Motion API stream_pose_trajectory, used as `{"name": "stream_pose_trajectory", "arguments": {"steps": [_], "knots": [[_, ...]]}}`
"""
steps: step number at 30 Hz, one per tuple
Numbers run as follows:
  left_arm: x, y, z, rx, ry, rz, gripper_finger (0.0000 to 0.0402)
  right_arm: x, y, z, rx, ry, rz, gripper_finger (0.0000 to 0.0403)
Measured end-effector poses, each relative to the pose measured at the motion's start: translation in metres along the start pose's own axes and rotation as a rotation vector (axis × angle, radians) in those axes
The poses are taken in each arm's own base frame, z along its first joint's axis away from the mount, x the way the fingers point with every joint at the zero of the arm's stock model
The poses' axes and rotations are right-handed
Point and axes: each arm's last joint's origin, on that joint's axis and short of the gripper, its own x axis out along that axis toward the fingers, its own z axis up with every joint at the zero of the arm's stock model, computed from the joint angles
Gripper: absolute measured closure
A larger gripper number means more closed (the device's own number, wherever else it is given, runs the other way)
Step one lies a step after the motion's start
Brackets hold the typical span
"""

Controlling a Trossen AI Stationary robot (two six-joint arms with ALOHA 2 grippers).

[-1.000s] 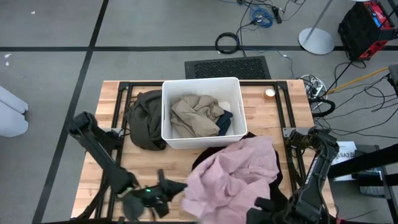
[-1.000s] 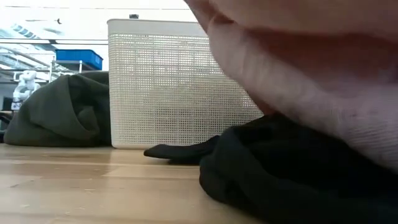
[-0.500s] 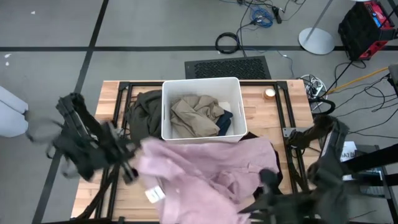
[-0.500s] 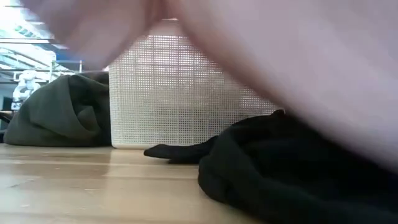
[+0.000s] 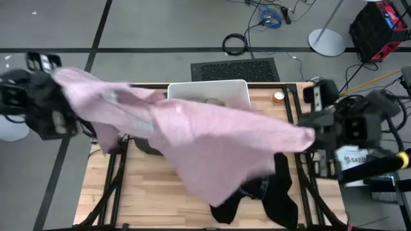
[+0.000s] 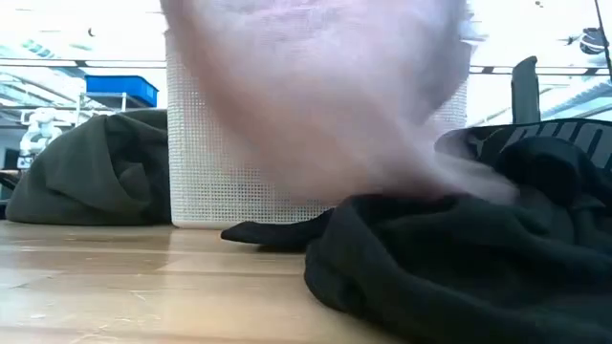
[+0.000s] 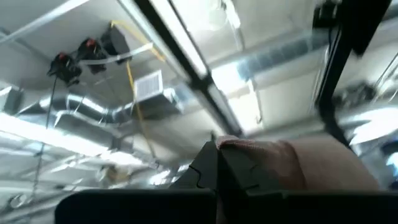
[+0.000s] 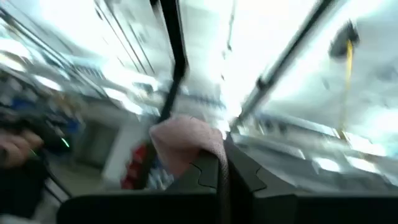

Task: Sort clothes
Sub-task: Fold the pink shirt

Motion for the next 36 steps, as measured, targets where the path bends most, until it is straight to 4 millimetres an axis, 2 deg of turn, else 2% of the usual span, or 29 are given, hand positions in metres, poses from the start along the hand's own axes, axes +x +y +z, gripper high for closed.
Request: {"name": "stream_pose_trajectory", "arguments": {"steps": [6, 10, 14, 17, 21, 25, 29, 33, 36], "knots": [[0.009, 0.003, 0.008, -0.014, -0.016, -0.039, 0.0401, -0.003, -0.019, 0.003, -0.03, -0.023, -0.018, 0.0403], [0.009, -0.003, 0.005, 0.014, 0.053, -0.068, 0.0401, -0.008, -0.026, 0.005, -0.011, 0.004, -0.012, 0.0403], [0.008, -0.02, -0.004, 0.019, 0.148, -0.149, 0.0401, -0.01, -0.017, -0.001, 0.06, 0.084, 0.056, 0.0403], [0.004, -0.043, -0.01, -0.01, 0.207, -0.262, 0.0401, -0.009, 0.001, -0.009, 0.098, 0.156, 0.135, 0.0403], [-0.007, -0.092, -0.022, -0.001, 0.314, -0.412, 0.0401, -0.007, 0.04, -0.022, 0.119, 0.272, 0.202, 0.0403], [-0.026, -0.158, -0.03, 0.033, 0.405, -0.514, 0.0401, -0.006, 0.094, -0.042, 0.104, 0.409, 0.229, 0.0403], [-0.059, -0.219, -0.032, 0.12, 0.509, -0.564, 0.0402, -0.011, 0.151, -0.056, 0.103, 0.474, 0.27, 0.0403], [-0.101, -0.275, -0.028, 0.181, 0.594, -0.549, 0.0402, -0.022, 0.214, -0.073, 0.07, 0.516, 0.264, 0.0403], [-0.129, -0.305, -0.021, 0.21, 0.621, -0.512, 0.0402, -0.031, 0.25, -0.077, 0.018, 0.508, 0.21, 0.0403]]}}
